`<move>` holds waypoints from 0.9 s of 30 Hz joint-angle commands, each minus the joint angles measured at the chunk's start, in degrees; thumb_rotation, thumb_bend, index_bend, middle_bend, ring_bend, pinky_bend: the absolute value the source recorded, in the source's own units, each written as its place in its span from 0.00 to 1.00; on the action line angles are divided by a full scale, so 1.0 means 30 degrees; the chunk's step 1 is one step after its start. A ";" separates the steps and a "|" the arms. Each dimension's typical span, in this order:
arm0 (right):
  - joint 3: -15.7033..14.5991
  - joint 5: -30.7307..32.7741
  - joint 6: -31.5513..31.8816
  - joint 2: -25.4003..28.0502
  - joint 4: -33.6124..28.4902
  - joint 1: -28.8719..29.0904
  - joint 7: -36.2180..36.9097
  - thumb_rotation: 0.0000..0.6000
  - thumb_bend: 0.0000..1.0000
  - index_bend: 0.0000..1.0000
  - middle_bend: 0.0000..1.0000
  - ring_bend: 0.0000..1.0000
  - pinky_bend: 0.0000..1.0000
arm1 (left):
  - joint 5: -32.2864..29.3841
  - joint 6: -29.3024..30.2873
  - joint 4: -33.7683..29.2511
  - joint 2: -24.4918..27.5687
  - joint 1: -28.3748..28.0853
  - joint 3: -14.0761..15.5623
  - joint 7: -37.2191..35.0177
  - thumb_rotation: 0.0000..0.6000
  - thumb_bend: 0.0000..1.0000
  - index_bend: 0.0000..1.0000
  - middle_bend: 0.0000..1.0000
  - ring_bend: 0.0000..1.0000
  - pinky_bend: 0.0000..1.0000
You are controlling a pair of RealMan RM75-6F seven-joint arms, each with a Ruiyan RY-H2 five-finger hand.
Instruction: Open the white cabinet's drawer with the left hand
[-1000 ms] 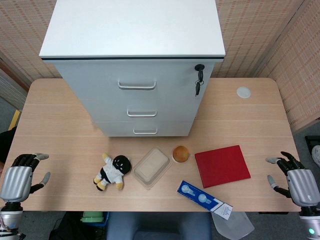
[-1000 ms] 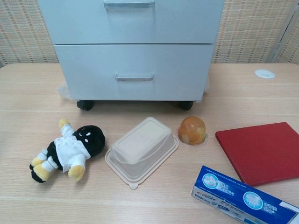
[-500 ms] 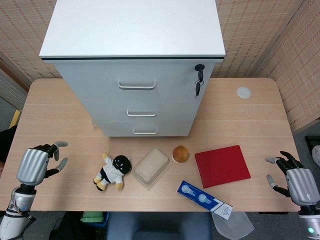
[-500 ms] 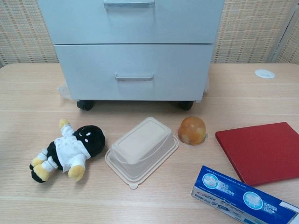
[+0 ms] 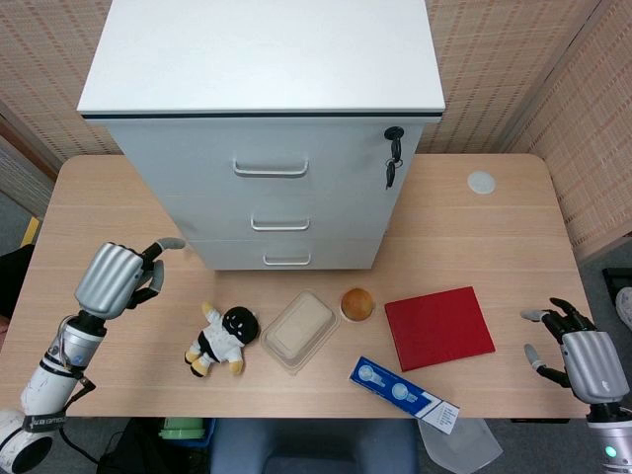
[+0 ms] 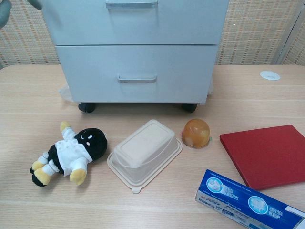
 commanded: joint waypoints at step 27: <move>-0.0041 0.0184 0.0131 -0.0188 0.0683 -0.0134 0.0820 1.00 0.32 0.32 0.38 0.32 0.33 | -0.5367 -0.4174 -0.1442 -0.1734 -0.5189 -0.1764 0.3006 1.00 0.72 0.30 1.00 1.00 1.00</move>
